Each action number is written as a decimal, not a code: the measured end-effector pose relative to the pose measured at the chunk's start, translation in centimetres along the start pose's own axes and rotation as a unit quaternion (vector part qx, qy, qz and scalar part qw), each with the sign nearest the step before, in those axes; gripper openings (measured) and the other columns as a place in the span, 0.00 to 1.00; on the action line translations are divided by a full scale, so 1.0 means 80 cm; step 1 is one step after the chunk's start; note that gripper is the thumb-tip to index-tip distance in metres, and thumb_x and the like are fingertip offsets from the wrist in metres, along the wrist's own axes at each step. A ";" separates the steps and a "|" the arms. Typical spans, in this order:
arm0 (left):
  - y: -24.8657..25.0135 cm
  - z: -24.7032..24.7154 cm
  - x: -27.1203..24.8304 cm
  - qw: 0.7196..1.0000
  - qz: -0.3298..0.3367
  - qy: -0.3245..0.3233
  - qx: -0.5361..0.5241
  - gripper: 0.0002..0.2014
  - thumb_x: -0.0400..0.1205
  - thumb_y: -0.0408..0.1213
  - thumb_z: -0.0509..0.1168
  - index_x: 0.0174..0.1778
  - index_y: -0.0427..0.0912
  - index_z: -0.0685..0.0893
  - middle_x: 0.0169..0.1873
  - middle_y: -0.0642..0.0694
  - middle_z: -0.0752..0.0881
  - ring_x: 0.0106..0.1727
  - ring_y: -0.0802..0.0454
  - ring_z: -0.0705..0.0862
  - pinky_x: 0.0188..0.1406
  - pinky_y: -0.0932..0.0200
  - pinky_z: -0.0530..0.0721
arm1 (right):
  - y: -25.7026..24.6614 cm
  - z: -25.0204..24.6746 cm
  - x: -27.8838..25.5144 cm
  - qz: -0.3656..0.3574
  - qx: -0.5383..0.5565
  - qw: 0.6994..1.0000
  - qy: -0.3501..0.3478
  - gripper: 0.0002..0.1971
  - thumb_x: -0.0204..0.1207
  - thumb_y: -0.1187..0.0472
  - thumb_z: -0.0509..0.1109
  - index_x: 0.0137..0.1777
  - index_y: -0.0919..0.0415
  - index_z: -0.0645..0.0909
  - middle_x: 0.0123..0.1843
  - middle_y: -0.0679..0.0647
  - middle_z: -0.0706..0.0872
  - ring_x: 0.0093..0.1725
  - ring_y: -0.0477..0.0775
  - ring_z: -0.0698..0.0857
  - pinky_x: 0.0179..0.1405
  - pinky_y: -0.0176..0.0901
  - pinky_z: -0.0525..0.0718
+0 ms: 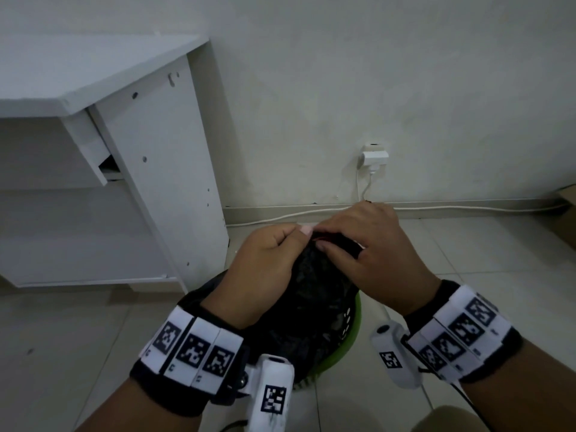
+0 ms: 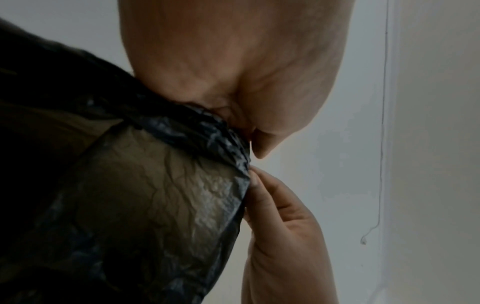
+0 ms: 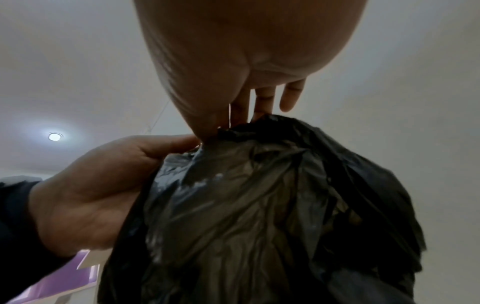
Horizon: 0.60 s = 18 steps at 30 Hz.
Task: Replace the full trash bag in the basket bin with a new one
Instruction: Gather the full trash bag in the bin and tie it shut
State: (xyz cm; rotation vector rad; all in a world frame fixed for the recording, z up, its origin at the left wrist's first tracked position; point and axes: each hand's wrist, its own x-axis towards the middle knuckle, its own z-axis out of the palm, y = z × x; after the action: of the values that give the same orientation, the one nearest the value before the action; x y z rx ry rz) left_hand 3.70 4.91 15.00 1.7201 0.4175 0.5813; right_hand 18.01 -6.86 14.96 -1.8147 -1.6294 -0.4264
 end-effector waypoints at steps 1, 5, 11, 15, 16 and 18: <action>0.001 -0.001 0.001 1.000 0.005 0.004 0.009 0.14 0.89 0.41 0.62 0.47 0.45 0.94 0.42 0.53 0.94 0.44 0.59 0.90 0.48 0.61 0.86 | 0.002 0.000 0.001 -0.002 -0.008 1.000 -0.011 0.10 0.78 0.50 0.69 0.56 0.46 0.87 0.51 0.36 0.88 0.53 0.44 0.83 0.59 0.54 0.73; -0.007 -0.007 0.008 0.999 0.004 0.032 0.024 0.10 0.87 0.38 0.65 0.45 0.46 0.91 0.39 0.51 0.93 0.42 0.58 0.88 0.47 0.57 0.85 | 0.005 -0.004 0.002 0.003 0.019 1.000 -0.010 0.07 0.77 0.53 0.71 0.51 0.50 0.89 0.45 0.31 0.84 0.46 0.33 0.79 0.59 0.44 0.73; -0.012 -0.010 0.011 0.998 -0.016 0.043 0.033 0.10 0.86 0.34 0.64 0.44 0.49 0.88 0.38 0.52 0.90 0.42 0.56 0.86 0.50 0.52 0.84 | 0.006 -0.007 -0.001 0.137 0.205 0.967 0.068 0.03 0.75 0.64 0.76 0.45 0.56 0.90 0.41 0.45 0.90 0.43 0.46 0.87 0.47 0.36 0.83; -0.006 -0.003 0.012 0.997 -0.011 0.052 -0.056 0.10 0.82 0.43 0.65 0.57 0.49 0.86 0.54 0.47 0.90 0.57 0.50 0.89 0.64 0.48 0.85 | 0.003 -0.014 0.006 0.211 0.309 0.922 0.103 0.02 0.74 0.64 0.78 0.45 0.59 0.91 0.41 0.49 0.92 0.41 0.47 0.89 0.43 0.37 0.84; -0.004 0.001 0.014 0.994 -0.009 0.037 -0.098 0.16 0.81 0.47 0.65 0.63 0.49 0.84 0.60 0.48 0.88 0.63 0.52 0.87 0.68 0.50 0.83 | 0.000 -0.018 0.010 0.209 0.314 0.921 0.101 0.03 0.73 0.64 0.78 0.45 0.59 0.92 0.40 0.49 0.93 0.41 0.47 0.90 0.41 0.35 0.84; 0.001 0.007 0.017 0.992 0.017 -0.007 -0.128 0.25 0.80 0.50 0.66 0.74 0.50 0.77 0.70 0.51 0.83 0.72 0.58 0.81 0.72 0.56 0.79 | -0.007 -0.028 0.018 0.190 0.299 0.931 0.086 0.03 0.72 0.63 0.79 0.45 0.59 0.92 0.39 0.48 0.93 0.40 0.46 0.91 0.42 0.35 0.86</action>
State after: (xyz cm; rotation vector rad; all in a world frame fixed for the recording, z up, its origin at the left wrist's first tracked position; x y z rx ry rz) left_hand 5.15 5.19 15.21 1.4876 0.2894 0.6189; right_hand 18.12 -7.20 17.66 -1.5134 -1.0865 0.0846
